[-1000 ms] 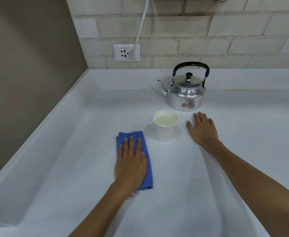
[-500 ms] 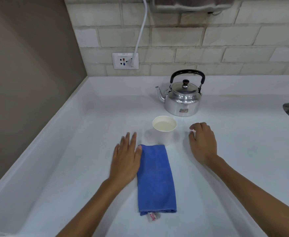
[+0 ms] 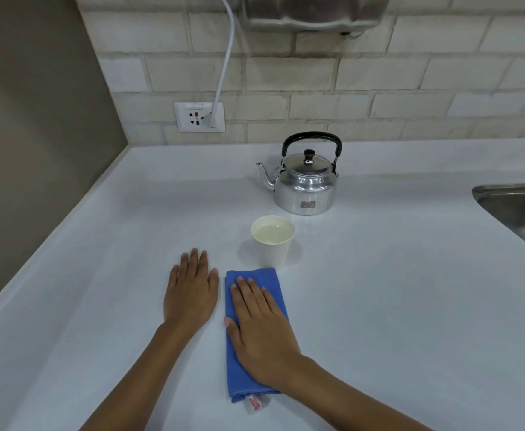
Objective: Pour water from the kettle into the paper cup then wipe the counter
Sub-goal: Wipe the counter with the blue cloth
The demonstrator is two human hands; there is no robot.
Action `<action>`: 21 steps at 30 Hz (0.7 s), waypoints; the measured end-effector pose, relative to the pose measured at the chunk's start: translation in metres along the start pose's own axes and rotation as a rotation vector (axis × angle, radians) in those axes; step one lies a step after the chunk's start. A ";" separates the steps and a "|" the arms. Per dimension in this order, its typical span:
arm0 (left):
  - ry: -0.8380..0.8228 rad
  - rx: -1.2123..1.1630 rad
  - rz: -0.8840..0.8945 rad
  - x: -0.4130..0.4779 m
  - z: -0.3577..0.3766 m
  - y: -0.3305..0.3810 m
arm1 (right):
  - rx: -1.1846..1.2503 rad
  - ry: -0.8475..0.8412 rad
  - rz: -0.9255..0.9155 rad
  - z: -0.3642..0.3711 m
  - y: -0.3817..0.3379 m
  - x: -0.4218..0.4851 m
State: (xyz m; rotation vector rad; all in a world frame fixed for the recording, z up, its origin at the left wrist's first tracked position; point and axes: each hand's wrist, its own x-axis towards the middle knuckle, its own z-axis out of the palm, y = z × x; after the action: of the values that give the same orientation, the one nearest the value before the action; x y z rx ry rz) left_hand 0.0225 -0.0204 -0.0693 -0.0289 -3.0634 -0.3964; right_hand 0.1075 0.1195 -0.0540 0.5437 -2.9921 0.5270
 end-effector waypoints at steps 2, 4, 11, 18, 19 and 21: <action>0.000 -0.001 0.003 -0.001 0.000 -0.001 | -0.013 -0.035 0.002 -0.003 0.005 -0.006; 0.005 0.013 0.003 0.000 0.001 -0.003 | -0.018 -0.045 -0.003 -0.008 0.011 -0.018; 0.029 0.032 0.008 0.000 0.004 -0.004 | -0.116 0.089 0.144 -0.047 0.094 -0.061; 0.027 0.045 -0.004 0.000 0.003 0.002 | -0.162 0.055 0.406 -0.059 0.184 0.033; 0.023 0.046 -0.003 -0.001 0.002 0.002 | -0.154 0.037 0.429 -0.060 0.185 0.051; 0.024 0.049 0.001 0.000 0.002 0.002 | -0.162 0.015 0.438 -0.060 0.182 0.074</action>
State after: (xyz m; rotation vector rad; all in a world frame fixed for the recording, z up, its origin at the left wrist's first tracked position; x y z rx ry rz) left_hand 0.0227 -0.0176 -0.0703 -0.0240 -3.0476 -0.3185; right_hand -0.0258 0.2753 -0.0480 -0.1322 -3.1024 0.2979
